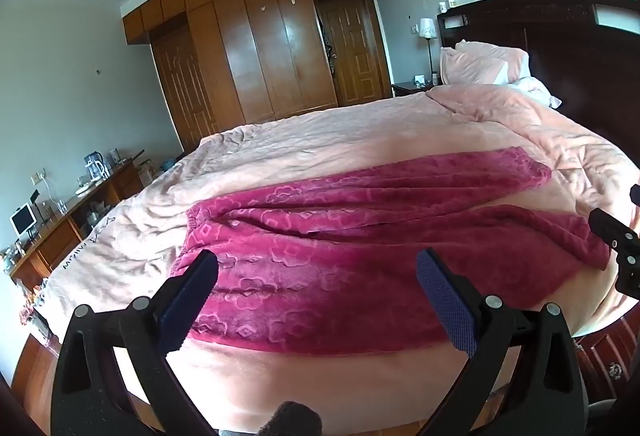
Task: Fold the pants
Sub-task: 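Move both grippers toward the magenta fleece blanket on the bed, then grasp the blanket's folded edge with the right gripper and lift it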
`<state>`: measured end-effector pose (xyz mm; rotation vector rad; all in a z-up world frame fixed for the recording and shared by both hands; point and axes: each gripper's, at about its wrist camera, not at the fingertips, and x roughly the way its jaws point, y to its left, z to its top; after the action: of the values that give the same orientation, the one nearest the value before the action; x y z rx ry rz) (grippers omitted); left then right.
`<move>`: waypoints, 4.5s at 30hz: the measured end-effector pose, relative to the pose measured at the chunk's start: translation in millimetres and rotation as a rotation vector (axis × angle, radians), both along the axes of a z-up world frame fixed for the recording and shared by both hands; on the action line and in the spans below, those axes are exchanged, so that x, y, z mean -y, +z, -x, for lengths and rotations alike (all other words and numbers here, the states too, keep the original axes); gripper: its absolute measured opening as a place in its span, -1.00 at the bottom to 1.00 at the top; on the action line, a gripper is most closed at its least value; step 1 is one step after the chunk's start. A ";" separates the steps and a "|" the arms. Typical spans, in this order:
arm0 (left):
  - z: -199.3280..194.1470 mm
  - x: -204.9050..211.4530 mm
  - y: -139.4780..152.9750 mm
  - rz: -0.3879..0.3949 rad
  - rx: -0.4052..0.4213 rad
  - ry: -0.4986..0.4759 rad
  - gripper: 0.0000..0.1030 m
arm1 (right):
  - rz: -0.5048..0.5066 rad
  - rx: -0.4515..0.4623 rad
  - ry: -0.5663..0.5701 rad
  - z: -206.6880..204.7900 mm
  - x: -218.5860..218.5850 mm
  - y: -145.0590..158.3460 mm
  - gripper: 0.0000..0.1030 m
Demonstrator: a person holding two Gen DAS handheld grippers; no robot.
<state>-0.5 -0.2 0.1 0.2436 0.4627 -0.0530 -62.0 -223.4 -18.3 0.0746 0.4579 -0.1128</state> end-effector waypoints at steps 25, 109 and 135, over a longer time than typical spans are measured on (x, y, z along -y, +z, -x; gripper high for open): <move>-4.2 1.5 -10.7 -0.027 -0.020 0.019 0.91 | -0.032 -0.041 -0.008 -8.5 2.8 -11.8 0.96; -238.2 103.5 -140.8 -0.003 -0.448 -0.055 0.91 | -0.268 -0.187 -0.223 -123.1 257.5 -87.1 -0.84; -261.1 62.3 -168.7 0.086 -0.463 -0.065 0.91 | -0.165 -0.317 -0.333 -191.8 332.6 -89.5 0.01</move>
<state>260.6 -62.5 -168.6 0.1607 0.9113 -0.1946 129.8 -556.0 -107.9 0.2984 0.7694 -0.4178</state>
